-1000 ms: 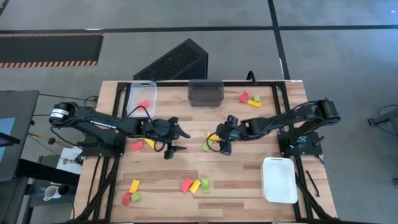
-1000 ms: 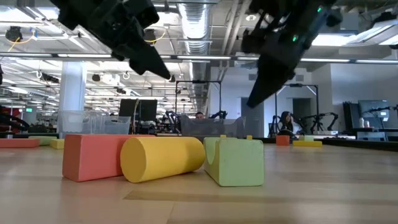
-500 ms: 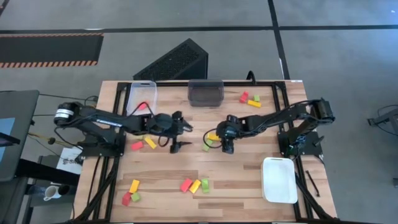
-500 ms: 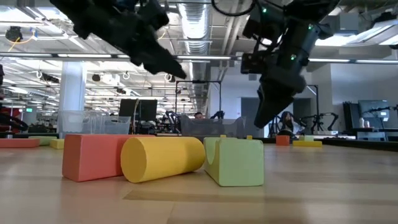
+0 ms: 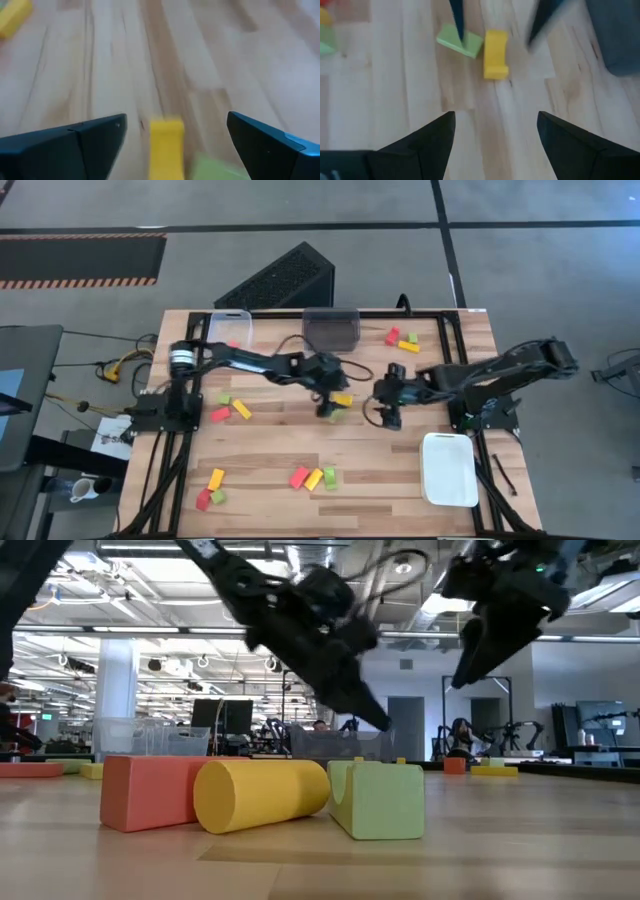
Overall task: Sort & place blocks by color
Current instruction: Put the yellow block into the black bin
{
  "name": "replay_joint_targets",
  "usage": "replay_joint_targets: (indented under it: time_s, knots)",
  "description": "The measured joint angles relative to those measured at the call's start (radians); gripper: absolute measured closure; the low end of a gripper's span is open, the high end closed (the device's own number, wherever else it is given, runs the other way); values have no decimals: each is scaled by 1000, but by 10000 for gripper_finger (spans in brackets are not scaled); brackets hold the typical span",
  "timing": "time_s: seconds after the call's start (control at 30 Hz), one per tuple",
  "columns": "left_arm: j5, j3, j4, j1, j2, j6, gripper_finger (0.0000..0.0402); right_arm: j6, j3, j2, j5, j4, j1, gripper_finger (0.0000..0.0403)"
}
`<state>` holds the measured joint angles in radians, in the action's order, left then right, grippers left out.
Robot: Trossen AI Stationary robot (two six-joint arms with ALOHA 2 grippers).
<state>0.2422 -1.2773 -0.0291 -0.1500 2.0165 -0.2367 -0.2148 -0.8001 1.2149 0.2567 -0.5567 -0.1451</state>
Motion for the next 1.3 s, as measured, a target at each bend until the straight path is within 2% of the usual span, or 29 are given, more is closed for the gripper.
replay_joint_targets:
  time_s: [0.07,0.27,0.43,0.57,0.7,0.87,1.1,1.17,1.3]
  knots:
    - [-14,-59,83,4,48,-5,65,-37,51,-62,22,6,-26,96]
    - [-45,-217,175,7,190,-22,66,-77,157,-205,64,83,-68,96]
    - [-63,-319,294,6,258,-22,66,-82,174,-255,66,96,-78,96]
    - [-59,-342,338,7,264,-27,77,-79,174,-270,69,100,-77,96]
    - [-59,-342,376,6,251,-32,116,-76,174,-269,69,96,-77,96]
    - [-56,-337,432,2,228,-32,191,-76,174,-260,72,96,-77,96]
    - [-35,-337,383,3,218,-31,293,-73,174,-260,85,95,-69,96]
    - [-35,-336,380,2,218,-30,311,-73,174,-260,85,100,-69,96]
    - [-37,-336,381,-10,183,-30,312,-74,174,-260,86,101,-69,96]
